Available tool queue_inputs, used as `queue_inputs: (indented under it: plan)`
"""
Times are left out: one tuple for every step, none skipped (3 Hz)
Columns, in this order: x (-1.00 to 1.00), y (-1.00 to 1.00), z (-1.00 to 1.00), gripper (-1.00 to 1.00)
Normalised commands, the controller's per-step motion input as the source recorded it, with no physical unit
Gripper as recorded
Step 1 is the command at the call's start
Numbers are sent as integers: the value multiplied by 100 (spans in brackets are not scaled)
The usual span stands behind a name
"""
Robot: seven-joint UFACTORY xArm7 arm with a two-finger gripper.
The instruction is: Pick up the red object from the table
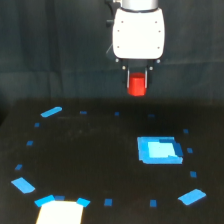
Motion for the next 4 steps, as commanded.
queue_inputs:
  plan:
    - [-3,30,-36,-100]
    - [0,23,46,-96]
    - [8,5,-16,-48]
    - [-4,-1,-26,-98]
